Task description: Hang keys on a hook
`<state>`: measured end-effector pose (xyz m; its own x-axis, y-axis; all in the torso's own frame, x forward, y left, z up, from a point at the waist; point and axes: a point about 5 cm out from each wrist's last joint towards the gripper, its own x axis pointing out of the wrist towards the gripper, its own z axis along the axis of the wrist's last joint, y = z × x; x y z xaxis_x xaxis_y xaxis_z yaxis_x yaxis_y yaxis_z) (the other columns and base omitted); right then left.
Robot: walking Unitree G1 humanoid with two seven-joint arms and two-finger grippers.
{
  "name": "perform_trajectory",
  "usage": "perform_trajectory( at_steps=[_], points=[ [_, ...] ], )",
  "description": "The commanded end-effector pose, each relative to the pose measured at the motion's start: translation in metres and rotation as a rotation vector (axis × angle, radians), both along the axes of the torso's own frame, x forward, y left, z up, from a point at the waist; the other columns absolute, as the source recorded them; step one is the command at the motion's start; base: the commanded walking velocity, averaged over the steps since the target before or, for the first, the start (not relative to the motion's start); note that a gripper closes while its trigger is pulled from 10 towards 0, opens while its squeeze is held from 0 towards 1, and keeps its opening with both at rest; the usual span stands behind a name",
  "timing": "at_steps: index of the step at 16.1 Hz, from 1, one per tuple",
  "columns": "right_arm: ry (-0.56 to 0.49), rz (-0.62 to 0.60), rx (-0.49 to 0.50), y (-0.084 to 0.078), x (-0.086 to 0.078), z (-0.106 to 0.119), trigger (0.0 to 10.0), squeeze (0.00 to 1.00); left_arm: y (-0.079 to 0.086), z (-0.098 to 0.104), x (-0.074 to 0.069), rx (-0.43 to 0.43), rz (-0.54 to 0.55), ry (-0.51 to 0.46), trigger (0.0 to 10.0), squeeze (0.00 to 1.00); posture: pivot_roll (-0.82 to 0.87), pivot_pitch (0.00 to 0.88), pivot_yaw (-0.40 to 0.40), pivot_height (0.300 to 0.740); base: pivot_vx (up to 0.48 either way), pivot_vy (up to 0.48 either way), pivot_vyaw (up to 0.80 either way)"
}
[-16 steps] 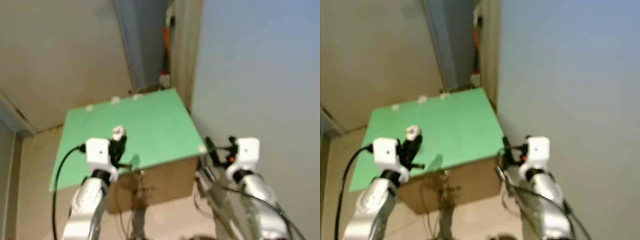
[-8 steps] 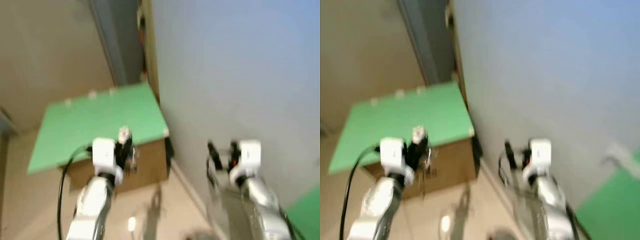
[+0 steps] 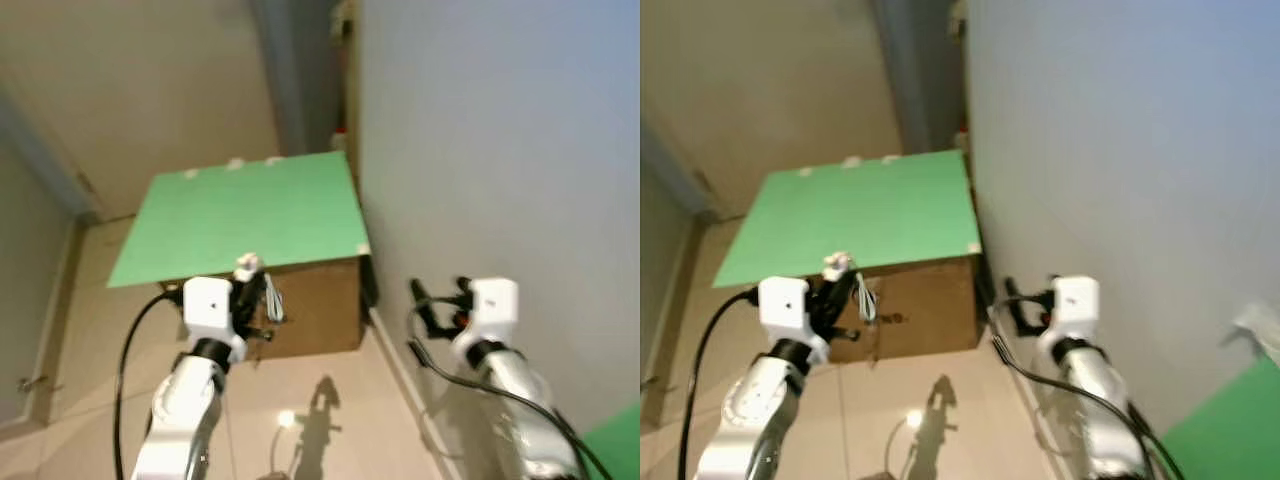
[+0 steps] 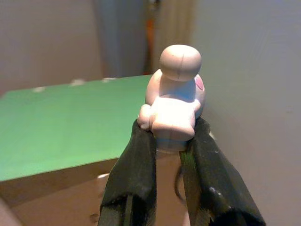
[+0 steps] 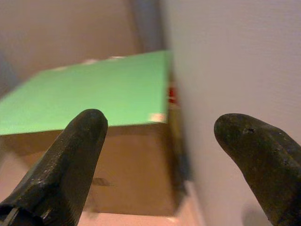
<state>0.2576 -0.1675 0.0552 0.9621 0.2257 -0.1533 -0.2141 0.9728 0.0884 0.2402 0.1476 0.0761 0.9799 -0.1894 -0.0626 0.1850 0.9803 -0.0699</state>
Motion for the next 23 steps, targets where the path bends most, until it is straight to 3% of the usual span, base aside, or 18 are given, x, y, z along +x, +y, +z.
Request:
perform_trajectory(
  at_steps=[1, 7, 11, 16, 17, 18, 19, 20, 23],
  points=[
    [0.023, 0.007, -0.013, -0.002, -0.001, -0.003, 10.0, 0.0, -0.001, 0.001, 0.0, 0.003, 0.0, -0.005, 0.0, 0.0, -0.22, 0.0, 0.119, 0.74, 0.0, 0.0, 0.77],
    [0.027, 0.015, -0.019, -0.001, -0.001, -0.004, 10.0, 0.0, 0.0, 0.0, 0.001, 0.016, -0.007, -0.001, 0.0, 0.0, -0.21, 0.0, 0.12, 0.74, 0.0, 0.0, 0.77],
    [0.04, 0.075, -0.028, 0.003, -0.002, -0.005, 10.0, 0.0, 0.009, -0.002, 0.0, 0.042, -0.006, 0.017, 0.0, 0.0, -0.21, 0.003, 0.125, 0.74, 0.0, 0.0, 0.0],
    [0.058, 0.06, -0.009, 0.003, 0.001, -0.007, 10.0, 0.0, 0.001, -0.001, 0.003, 0.029, 0.013, 0.017, 0.0, 0.0, -0.21, 0.009, 0.122, 0.74, 0.0, 0.0, 0.0],
    [0.062, 0.053, 0.005, 0.004, 0.003, -0.007, 10.0, 0.0, 0.0, 0.003, 0.009, 0.01, 0.03, 0.014, 0.9, 0.0, -0.2, 0.012, 0.126, 0.74, 0.0, 0.0, 0.0],
    [0.06, 0.052, 0.009, 0.005, 0.005, -0.006, 10.0, 0.0, -0.002, 0.009, 0.014, 0.011, 0.038, -0.005, 1.0, 0.0, -0.2, 0.018, 0.127, 0.74, 0.0, 0.0, 0.0],
    [0.059, 0.052, 0.01, 0.005, 0.005, -0.006, 10.0, 0.0, -0.003, 0.012, 0.017, 0.01, 0.029, -0.015, 1.0, 0.0, -0.2, 0.022, 0.126, 0.74, 0.0, 0.0, 0.0],
    [0.06, 0.052, 0.011, 0.004, 0.005, -0.006, 10.0, 0.0, -0.004, 0.014, 0.018, -0.003, 0.031, -0.016, 0.0, 0.0, -0.2, 0.022, 0.124, 0.74, 0.0, 0.0, 0.0],
    [0.067, 0.054, 0.012, 0.003, 0.005, -0.007, 10.0, 0.0, -0.007, 0.015, 0.019, -0.012, 0.035, -0.009, 0.0, 0.0, -0.2, 0.024, 0.122, 0.74, 0.0, 0.146, 0.0]
  ],
)
